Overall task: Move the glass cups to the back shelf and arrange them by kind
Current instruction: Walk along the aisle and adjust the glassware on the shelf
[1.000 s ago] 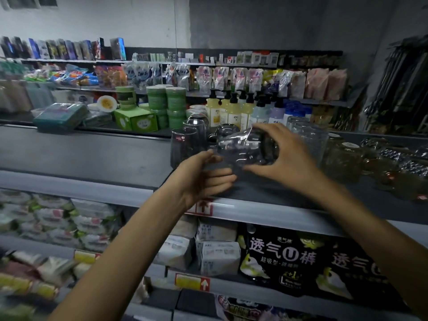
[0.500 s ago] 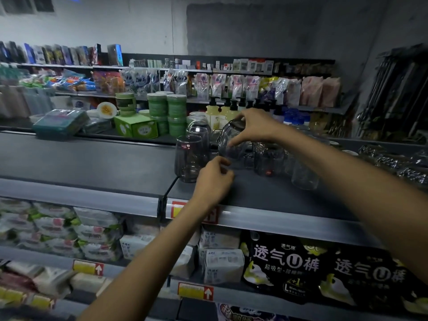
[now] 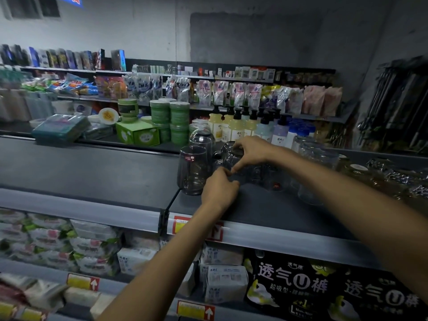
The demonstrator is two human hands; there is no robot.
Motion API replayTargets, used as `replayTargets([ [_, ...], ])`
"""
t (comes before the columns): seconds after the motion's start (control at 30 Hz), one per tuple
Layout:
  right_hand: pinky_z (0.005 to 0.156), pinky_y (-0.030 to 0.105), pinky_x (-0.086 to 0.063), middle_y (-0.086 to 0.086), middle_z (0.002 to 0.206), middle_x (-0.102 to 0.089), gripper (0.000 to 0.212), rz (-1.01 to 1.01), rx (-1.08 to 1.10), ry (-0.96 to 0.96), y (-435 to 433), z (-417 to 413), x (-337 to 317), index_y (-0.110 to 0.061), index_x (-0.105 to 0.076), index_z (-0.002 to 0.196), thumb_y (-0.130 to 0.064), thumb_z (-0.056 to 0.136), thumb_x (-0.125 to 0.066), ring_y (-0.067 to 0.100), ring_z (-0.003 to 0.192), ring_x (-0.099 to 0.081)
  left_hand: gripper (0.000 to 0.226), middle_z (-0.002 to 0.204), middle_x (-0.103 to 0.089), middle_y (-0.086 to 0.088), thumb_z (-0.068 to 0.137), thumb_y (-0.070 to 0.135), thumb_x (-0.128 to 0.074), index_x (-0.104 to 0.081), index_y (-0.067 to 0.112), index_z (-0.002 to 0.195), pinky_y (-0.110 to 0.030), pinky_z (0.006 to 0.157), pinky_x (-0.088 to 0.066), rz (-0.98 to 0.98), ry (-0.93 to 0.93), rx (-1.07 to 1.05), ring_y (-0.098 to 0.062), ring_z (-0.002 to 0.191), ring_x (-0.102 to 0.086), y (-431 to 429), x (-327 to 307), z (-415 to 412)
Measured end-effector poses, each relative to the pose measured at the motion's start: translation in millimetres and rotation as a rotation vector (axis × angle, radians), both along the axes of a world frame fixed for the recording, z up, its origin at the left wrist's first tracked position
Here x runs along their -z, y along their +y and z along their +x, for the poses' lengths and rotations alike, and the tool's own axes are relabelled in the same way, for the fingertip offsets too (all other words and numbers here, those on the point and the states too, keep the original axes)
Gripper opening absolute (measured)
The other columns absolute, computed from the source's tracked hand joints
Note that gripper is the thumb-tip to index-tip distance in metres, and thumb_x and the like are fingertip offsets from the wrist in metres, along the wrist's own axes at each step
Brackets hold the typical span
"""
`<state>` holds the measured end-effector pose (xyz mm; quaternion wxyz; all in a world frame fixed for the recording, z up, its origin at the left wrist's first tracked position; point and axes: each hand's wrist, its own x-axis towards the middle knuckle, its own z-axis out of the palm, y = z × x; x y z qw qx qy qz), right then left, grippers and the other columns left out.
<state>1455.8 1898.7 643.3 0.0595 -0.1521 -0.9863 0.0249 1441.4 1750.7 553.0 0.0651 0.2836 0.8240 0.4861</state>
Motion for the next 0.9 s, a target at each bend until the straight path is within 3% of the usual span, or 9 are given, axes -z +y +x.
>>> replayTargets([
  [0.1,0.1,0.044,-0.053,0.01,0.129,-0.068,0.089,0.004,-0.003,-0.004,3,-3,4,-0.007,-0.064,0.13,-0.059,0.063,-0.091,0.028,0.115,-0.063,0.035,0.123,-0.069,-0.013,0.092,0.025,-0.066,-0.057,0.014,0.124,-0.043,0.094,-0.052,-0.009,0.006,-0.029,-0.035,0.114,-0.064,4,0,1],
  [0.23,0.106,0.036,-0.047,0.009,0.145,-0.058,0.092,-0.082,-0.042,-0.022,6,3,-11,-0.011,-0.051,0.147,-0.05,0.073,-0.088,0.028,0.128,-0.057,0.041,0.123,-0.067,-0.016,0.092,0.024,-0.068,-0.045,0.011,0.123,-0.044,0.086,-0.051,-0.019,0.053,-0.083,-0.041,0.111,-0.064,8,1,3],
  [0.33,0.081,0.032,-0.057,0.012,0.133,-0.065,0.064,-0.221,-0.022,0.029,20,3,-38,-0.013,-0.057,0.142,-0.04,0.088,-0.079,0.026,0.107,-0.068,0.054,0.125,-0.065,-0.02,0.094,0.025,-0.067,-0.036,0.008,0.135,-0.049,0.088,-0.054,-0.026,0.168,-0.109,-0.045,0.112,-0.064,11,4,6],
  [0.43,0.055,0.025,-0.051,0.011,0.119,-0.069,0.038,-0.201,0.014,0.112,32,-5,-46,-0.013,-0.067,0.13,-0.027,0.095,-0.073,0.023,0.085,-0.067,0.07,0.131,-0.057,-0.021,0.098,0.03,-0.064,-0.023,0.015,0.152,-0.046,0.083,-0.051,-0.086,0.313,-0.125,-0.045,0.111,-0.063,18,3,10],
  [0.5,0.058,0.027,-0.055,0.014,0.122,-0.069,0.036,-0.2,0.011,0.081,36,-15,-43,-0.015,-0.068,0.13,-0.022,0.095,-0.074,0.026,0.092,-0.068,0.077,0.136,-0.05,-0.019,0.1,0.035,-0.061,-0.013,0.025,0.16,-0.043,0.076,-0.047,-0.145,0.379,-0.148,-0.043,0.109,-0.063,24,2,12],
  [0.6,0.077,0.04,-0.061,0.017,0.134,-0.064,0.049,-0.249,0.011,0.015,41,-32,-35,-0.02,-0.064,0.138,-0.018,0.091,-0.078,0.037,0.117,-0.066,0.084,0.134,-0.046,-0.018,0.101,0.04,-0.059,-0.002,0.041,0.163,-0.041,0.069,-0.043,-0.192,0.436,-0.153,-0.041,0.102,-0.064,34,5,11],
  [0.67,0.077,0.039,-0.061,0.015,0.143,-0.056,0.053,-0.305,0.006,-0.01,45,-41,-30,-0.021,-0.061,0.141,-0.017,0.091,-0.078,0.041,0.126,-0.06,0.083,0.133,-0.045,-0.017,0.102,0.042,-0.058,0.0,0.047,0.162,-0.04,0.068,-0.043,-0.2,0.437,-0.148,-0.04,0.101,-0.064,36,8,9],
  [0.77,0.061,0.028,-0.057,0.011,0.148,-0.051,0.047,-0.37,-0.016,-0.036,51,-51,-22,-0.022,-0.062,0.14,-0.015,0.095,-0.073,0.034,0.118,-0.065,0.076,0.136,-0.044,-0.017,0.104,0.04,-0.055,-0.006,0.046,0.162,-0.041,0.069,-0.042,-0.2,0.426,-0.15,-0.04,0.102,-0.065,37,9,3],
  [0.9,0.07,0.032,-0.061,0.008,0.143,-0.058,0.043,-0.385,-0.037,-0.012,59,-57,-12,-0.025,-0.067,0.134,-0.012,0.094,-0.074,0.029,0.111,-0.067,0.063,0.134,-0.051,-0.016,0.106,0.034,-0.048,-0.016,0.041,0.16,-0.042,0.073,-0.044,-0.182,0.431,-0.152,-0.04,0.106,-0.064,37,9,2],
])
